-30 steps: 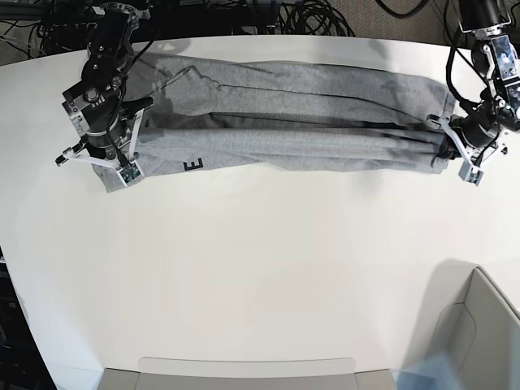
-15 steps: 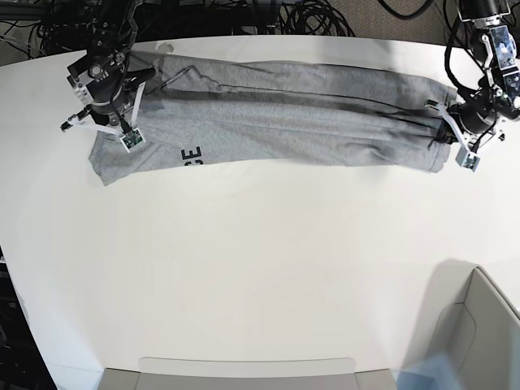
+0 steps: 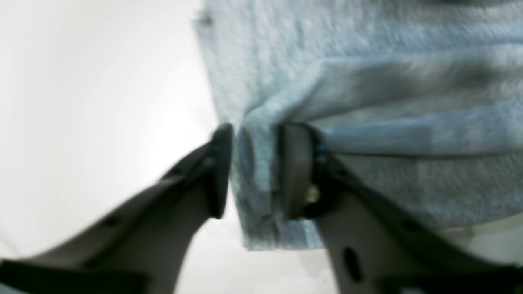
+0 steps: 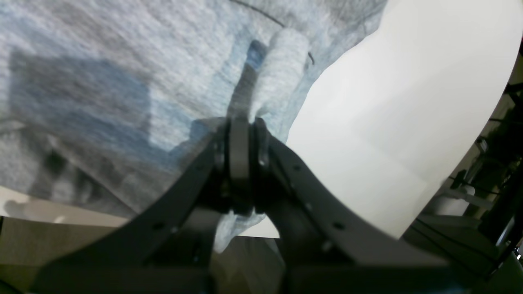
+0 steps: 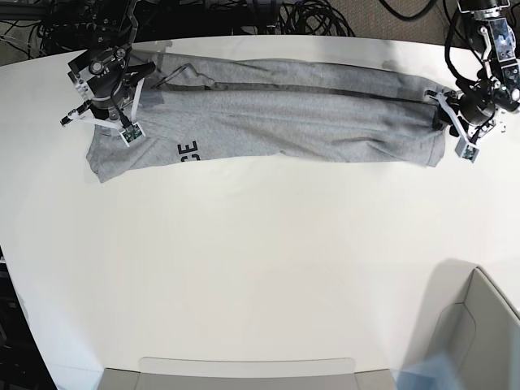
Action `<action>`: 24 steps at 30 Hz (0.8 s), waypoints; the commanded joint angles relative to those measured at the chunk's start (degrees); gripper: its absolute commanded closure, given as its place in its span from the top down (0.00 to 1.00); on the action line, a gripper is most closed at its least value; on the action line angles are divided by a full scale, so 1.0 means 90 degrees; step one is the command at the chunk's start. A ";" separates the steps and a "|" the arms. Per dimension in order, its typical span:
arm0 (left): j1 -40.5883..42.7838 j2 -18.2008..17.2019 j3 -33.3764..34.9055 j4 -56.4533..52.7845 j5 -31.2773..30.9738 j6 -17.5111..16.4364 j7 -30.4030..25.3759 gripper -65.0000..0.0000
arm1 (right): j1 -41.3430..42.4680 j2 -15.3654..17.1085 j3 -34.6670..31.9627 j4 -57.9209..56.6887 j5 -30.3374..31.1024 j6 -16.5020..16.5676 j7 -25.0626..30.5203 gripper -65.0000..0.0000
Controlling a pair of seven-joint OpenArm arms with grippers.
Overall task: Fold the T-shirt properly
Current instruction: 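Grasp both ends of the folded strip and straighten it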
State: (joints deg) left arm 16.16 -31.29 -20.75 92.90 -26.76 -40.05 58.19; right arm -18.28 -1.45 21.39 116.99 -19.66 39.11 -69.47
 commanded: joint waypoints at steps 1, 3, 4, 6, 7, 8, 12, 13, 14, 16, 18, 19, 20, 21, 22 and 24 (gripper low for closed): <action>0.0124 -0.0123 -0.0082 0.0290 -0.0010 0.0006 -0.0112 0.42 | 0.0024 0.0030 0.0041 0.0095 -0.0096 0.0099 -0.0042 0.00; 0.0250 -0.0094 -0.0209 0.0671 -0.0030 0.0006 -0.0112 0.44 | 0.0024 0.0010 0.0051 0.0105 -0.0096 0.0099 -0.0042 0.06; 0.0260 -0.0006 -0.0317 0.0789 -0.0040 0.0006 -0.0112 0.44 | 0.0014 -0.0039 0.0051 0.0105 -0.0096 0.0099 -0.0042 0.10; 0.0260 0.0190 -0.0649 0.0945 -0.0040 0.0006 -0.0112 0.44 | -0.0074 -0.0078 0.0041 0.0134 -0.0077 0.0099 -0.0042 0.21; 0.0260 0.0248 -0.0786 0.0984 -0.0040 0.0006 -0.0112 0.44 | -0.0083 -0.0088 0.0022 0.0134 -0.0057 0.0099 -0.0022 0.25; 0.0260 0.0277 -0.0883 0.0984 -0.0040 0.0006 -0.0112 0.44 | -0.0093 -0.0097 0.0022 0.0134 -0.0048 0.0099 -0.0022 0.29; 0.0250 0.0375 -0.1059 0.0984 -0.0049 0.0006 -0.0083 0.45 | -0.0054 -0.0146 0.0061 0.0134 0.0021 0.0099 -0.0022 0.43; 0.0211 0.0473 -0.1069 0.0964 -0.0049 0.0006 0.0015 0.45 | -0.0054 -0.0166 0.0100 0.0134 0.0040 0.0099 -0.0022 0.46; 0.0192 0.0551 -0.1098 0.0964 -0.0040 0.0006 0.0162 0.46 | -0.0054 -0.0185 0.0178 0.0134 0.0050 0.0099 -0.0022 0.48; 0.0143 0.0619 -0.1352 0.0964 -0.0040 0.0006 0.0464 0.47 | 0.0063 -0.0215 0.0412 0.0134 0.0050 0.0099 -0.0022 0.53; -0.0150 0.0756 -0.1518 0.0955 -0.0030 0.0006 0.0728 0.49 | 0.0151 -0.0322 0.0637 0.0125 0.0031 0.0099 -0.0022 0.56; -0.0257 0.0824 -0.1557 0.0955 -0.0020 0.0006 0.0855 0.50 | 0.0220 -0.0332 0.0745 0.0125 0.0011 0.0099 -0.0022 0.57; -0.0316 0.0834 -0.1567 0.0955 -0.0020 0.0006 0.0972 0.51 | 0.0259 -0.0332 0.0813 0.0125 0.0011 0.0099 -0.0022 0.57; -0.0365 0.0854 -0.1577 0.0955 -0.0020 0.0006 0.1080 0.52 | 0.0278 -0.0332 0.0852 0.0125 0.0011 0.0099 -0.0022 0.57; -0.0375 0.0873 -0.1577 0.0945 -0.0020 0.0006 0.1168 0.53 | 0.0298 -0.0322 0.0872 0.0125 0.0001 0.0099 -0.0022 0.57; -0.0384 0.0883 -0.1567 0.0945 -0.0020 0.0006 0.1217 0.53 | 0.0288 -0.0302 0.0862 0.0115 0.0001 0.0099 -0.0022 0.57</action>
State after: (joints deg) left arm 12.58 -22.31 -34.50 100.55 -26.96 -39.94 69.23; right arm -16.03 -4.47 29.04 117.05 -19.22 39.11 -69.67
